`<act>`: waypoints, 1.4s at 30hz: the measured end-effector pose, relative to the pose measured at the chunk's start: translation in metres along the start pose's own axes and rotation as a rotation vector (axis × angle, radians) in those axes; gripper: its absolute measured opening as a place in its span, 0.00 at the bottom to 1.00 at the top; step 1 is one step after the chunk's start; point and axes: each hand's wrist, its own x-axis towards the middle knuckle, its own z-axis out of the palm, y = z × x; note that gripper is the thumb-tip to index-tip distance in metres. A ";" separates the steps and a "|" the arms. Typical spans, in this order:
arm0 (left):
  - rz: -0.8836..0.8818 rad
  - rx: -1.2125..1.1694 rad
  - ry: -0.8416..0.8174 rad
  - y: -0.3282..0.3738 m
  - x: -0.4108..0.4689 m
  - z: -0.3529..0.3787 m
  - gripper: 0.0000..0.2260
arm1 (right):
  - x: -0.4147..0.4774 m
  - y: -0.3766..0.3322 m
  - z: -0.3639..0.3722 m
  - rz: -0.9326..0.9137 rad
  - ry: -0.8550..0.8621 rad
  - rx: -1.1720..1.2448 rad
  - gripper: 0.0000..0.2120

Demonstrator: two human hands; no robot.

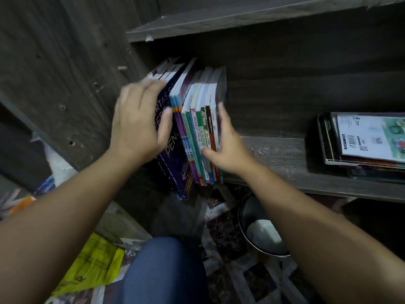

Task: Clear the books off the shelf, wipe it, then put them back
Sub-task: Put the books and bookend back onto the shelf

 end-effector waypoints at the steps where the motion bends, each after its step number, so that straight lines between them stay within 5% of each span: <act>1: 0.035 -0.029 -0.004 -0.004 -0.007 0.002 0.21 | 0.000 0.005 0.003 0.033 -0.032 -0.045 0.50; 12: -0.093 0.057 0.234 -0.007 0.013 0.059 0.31 | 0.009 0.019 -0.006 0.058 -0.209 -0.215 0.52; 23: -0.230 0.053 0.049 -0.002 0.007 0.079 0.55 | 0.018 0.036 0.015 0.062 -0.251 -0.227 0.63; 28: -0.334 -0.123 0.047 0.018 -0.044 0.068 0.38 | 0.018 0.038 0.032 0.075 -0.144 -0.174 0.68; 33: -0.303 -0.005 0.016 0.004 -0.012 0.043 0.40 | 0.012 0.043 0.047 0.088 0.050 -0.076 0.60; 38: -0.305 0.053 0.017 0.003 -0.012 0.042 0.34 | 0.020 0.061 0.032 0.241 -0.092 0.162 0.63; 42: -0.307 0.064 0.014 0.005 -0.016 0.044 0.36 | 0.013 0.071 0.039 0.375 -0.281 0.093 0.73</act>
